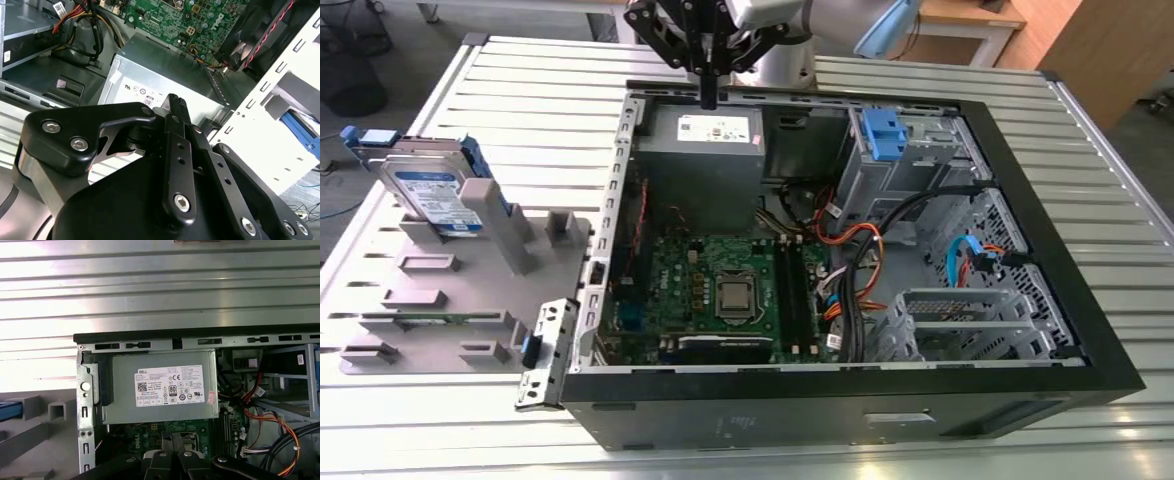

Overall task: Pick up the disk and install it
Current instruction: 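Reach for the disk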

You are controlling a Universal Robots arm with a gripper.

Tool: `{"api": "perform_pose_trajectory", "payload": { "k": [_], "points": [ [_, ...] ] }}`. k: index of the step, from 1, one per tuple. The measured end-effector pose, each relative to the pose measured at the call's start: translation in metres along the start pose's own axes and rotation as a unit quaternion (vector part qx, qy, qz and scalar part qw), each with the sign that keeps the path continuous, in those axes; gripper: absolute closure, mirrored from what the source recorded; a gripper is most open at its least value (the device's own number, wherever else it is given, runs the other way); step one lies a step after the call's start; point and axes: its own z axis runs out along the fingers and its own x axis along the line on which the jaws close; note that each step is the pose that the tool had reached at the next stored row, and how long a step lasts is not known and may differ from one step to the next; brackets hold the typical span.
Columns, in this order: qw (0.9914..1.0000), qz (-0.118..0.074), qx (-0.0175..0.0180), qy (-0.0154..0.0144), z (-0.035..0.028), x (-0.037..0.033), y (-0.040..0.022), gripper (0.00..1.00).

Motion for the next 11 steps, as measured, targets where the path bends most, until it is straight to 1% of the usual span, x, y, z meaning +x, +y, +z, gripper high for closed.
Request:
{"api": "perform_pose_trajectory", "payload": {
  "k": [7,11],
  "points": [
    [1.00000,0.000,0.0000,0.0000,-0.0001,0.0017,-0.0001,0.89],
    [1.00000,0.000,0.0000,0.0000,-0.0001,0.0043,-0.0003,0.89]
  ]
}}
